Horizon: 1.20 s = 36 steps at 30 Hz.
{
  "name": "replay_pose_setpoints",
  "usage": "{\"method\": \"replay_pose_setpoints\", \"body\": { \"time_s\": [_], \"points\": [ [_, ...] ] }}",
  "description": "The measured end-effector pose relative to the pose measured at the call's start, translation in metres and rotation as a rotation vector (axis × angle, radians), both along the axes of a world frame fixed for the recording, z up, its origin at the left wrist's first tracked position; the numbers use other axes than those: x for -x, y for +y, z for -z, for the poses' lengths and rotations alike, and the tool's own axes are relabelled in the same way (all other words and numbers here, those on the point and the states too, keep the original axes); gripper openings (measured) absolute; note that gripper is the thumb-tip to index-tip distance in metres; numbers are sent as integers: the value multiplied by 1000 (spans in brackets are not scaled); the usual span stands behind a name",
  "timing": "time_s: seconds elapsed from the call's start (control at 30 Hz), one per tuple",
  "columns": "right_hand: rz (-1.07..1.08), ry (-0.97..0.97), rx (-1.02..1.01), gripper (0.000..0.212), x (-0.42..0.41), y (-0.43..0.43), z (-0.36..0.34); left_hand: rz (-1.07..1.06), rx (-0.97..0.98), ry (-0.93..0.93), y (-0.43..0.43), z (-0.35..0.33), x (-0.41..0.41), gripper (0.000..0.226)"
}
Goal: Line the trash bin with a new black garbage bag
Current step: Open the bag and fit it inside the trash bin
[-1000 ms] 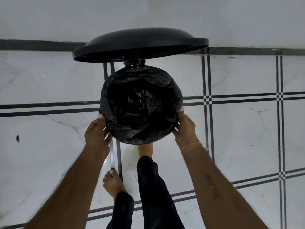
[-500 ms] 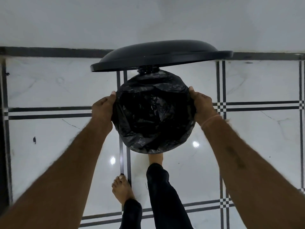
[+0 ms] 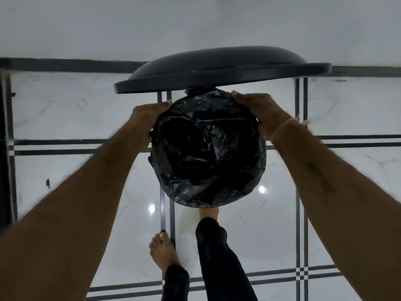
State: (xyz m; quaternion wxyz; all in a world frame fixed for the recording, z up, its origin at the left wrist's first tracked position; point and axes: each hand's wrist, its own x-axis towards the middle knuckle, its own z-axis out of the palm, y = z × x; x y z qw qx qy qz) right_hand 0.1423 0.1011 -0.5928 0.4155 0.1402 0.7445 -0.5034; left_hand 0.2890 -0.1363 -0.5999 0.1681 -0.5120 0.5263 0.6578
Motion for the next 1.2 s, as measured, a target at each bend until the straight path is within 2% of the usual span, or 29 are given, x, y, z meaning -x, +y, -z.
{"method": "replay_pose_setpoints", "body": {
  "time_s": [0.1,0.17,0.23,0.3,0.37,0.43,0.5,0.6,0.63,0.77,0.9,0.97,1.07,1.2],
  "points": [
    [-4,-145,-22,48,13,-6,10,49,-98,-63,-11,15,6,32],
    [-71,-283,-58,35,23,-7,19,84,-179,-111,-14,24,9,33],
    [-171,-360,-47,32,22,0,25,92,-216,-104,-13,28,9,36],
    [-168,-343,-76,28,18,9,27,7,-184,-53,-11,27,4,38],
    [-28,-294,-70,38,10,24,21,-74,-169,26,-10,20,-9,40],
    [14,-294,-35,48,-4,46,12,-44,-180,51,-8,13,-29,43],
    [25,-324,-31,48,-19,65,9,-7,-195,58,-4,11,-52,39],
    [128,-381,-23,56,-27,71,15,-88,-212,60,0,11,-67,34],
    [164,-397,-22,60,-26,66,19,-127,-222,44,0,13,-66,36],
    [268,-355,-48,55,-24,57,38,-243,-196,-31,6,23,-60,51],
    [319,-309,36,69,-50,69,22,-234,-181,43,18,12,-70,63],
    [330,-317,34,61,-67,79,11,-221,-161,68,25,4,-82,58],
    [346,-308,10,54,-74,78,5,-278,-155,89,32,1,-93,28],
    [449,-264,-23,42,-68,64,5,-434,-140,9,39,6,-89,28]
  ]
}}
